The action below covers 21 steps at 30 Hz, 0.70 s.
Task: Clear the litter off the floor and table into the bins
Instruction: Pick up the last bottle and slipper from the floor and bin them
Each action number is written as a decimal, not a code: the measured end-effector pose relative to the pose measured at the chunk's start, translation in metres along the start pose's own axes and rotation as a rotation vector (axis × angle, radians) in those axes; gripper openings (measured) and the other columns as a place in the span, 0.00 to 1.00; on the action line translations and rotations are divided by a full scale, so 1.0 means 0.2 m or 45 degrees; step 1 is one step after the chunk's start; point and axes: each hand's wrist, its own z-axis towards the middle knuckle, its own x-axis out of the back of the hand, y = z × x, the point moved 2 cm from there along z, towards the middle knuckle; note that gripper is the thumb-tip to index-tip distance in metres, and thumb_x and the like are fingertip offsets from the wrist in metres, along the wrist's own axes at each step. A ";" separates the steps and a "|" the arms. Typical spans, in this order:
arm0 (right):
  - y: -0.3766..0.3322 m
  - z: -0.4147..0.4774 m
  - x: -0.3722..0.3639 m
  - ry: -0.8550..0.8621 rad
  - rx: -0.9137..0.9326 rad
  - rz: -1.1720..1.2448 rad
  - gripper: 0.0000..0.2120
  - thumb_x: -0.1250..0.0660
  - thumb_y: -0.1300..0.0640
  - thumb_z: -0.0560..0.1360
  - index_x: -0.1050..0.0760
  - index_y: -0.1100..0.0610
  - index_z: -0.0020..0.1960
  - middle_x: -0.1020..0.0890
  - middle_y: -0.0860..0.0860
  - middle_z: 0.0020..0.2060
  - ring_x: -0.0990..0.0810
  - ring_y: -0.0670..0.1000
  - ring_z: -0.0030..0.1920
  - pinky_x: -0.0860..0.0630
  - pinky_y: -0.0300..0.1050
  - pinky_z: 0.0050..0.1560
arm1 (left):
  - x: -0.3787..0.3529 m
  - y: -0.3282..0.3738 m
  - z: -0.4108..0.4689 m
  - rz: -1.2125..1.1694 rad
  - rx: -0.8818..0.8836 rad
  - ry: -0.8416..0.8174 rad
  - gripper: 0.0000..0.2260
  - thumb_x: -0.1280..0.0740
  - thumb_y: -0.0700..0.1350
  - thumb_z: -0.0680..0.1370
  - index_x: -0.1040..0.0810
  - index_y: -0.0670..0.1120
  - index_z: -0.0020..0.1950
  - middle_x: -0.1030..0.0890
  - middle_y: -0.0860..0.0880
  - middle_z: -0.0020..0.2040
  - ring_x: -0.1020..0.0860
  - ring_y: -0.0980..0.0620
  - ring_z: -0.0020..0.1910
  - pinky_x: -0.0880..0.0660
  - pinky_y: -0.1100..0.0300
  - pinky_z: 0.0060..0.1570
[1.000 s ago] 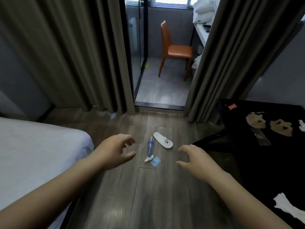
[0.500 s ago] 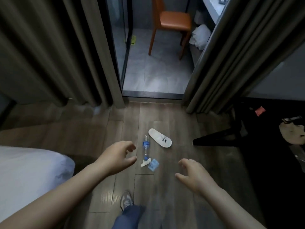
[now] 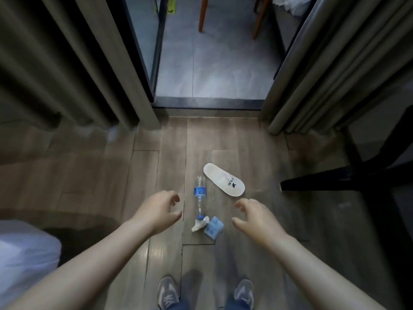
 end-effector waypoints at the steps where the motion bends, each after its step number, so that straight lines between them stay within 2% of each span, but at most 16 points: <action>1: 0.05 0.07 -0.07 -0.006 0.008 -0.009 0.19 0.34 0.50 0.74 0.28 0.53 0.63 0.23 0.51 0.57 0.24 0.50 0.58 0.30 0.42 0.53 | -0.09 -0.04 0.07 -0.006 0.015 -0.010 0.16 0.34 0.51 0.76 0.25 0.49 0.62 0.22 0.52 0.57 0.24 0.55 0.52 0.27 0.63 0.50; 7: 0.35 0.49 -0.58 -0.064 0.086 -0.113 0.21 0.35 0.49 0.74 0.29 0.53 0.66 0.25 0.51 0.59 0.24 0.51 0.58 0.28 0.43 0.56 | -0.69 -0.30 0.47 -0.013 0.090 -0.039 0.16 0.33 0.52 0.75 0.25 0.51 0.62 0.22 0.53 0.57 0.24 0.56 0.52 0.25 0.62 0.51; 13: 0.56 0.89 -1.16 -0.049 0.254 -0.223 0.20 0.35 0.49 0.75 0.29 0.52 0.66 0.24 0.50 0.59 0.25 0.51 0.59 0.30 0.43 0.55 | -1.24 -0.57 0.87 0.032 0.057 0.011 0.16 0.33 0.51 0.75 0.25 0.49 0.62 0.21 0.51 0.56 0.23 0.55 0.51 0.30 0.65 0.44; 16: 0.64 1.09 -1.41 -0.057 0.371 -0.312 0.20 0.35 0.50 0.76 0.29 0.52 0.66 0.24 0.51 0.60 0.25 0.52 0.58 0.30 0.43 0.54 | -1.43 -0.70 1.08 0.068 0.026 0.057 0.15 0.33 0.51 0.76 0.24 0.49 0.61 0.21 0.51 0.56 0.25 0.56 0.47 0.32 0.67 0.36; 19: 0.69 1.29 -1.59 -0.040 0.509 -0.454 0.20 0.36 0.50 0.76 0.30 0.53 0.67 0.24 0.52 0.61 0.25 0.53 0.60 0.30 0.44 0.55 | -1.58 -0.82 1.26 0.144 -0.002 0.120 0.14 0.33 0.51 0.77 0.24 0.49 0.60 0.21 0.51 0.56 0.25 0.56 0.47 0.31 0.66 0.39; 21: 0.70 1.37 -1.65 -0.026 0.584 -0.513 0.21 0.35 0.51 0.76 0.30 0.53 0.67 0.24 0.52 0.61 0.25 0.52 0.60 0.31 0.42 0.52 | -1.63 -0.88 1.33 0.173 -0.018 0.142 0.14 0.32 0.50 0.76 0.24 0.49 0.60 0.21 0.51 0.55 0.24 0.56 0.46 0.28 0.66 0.39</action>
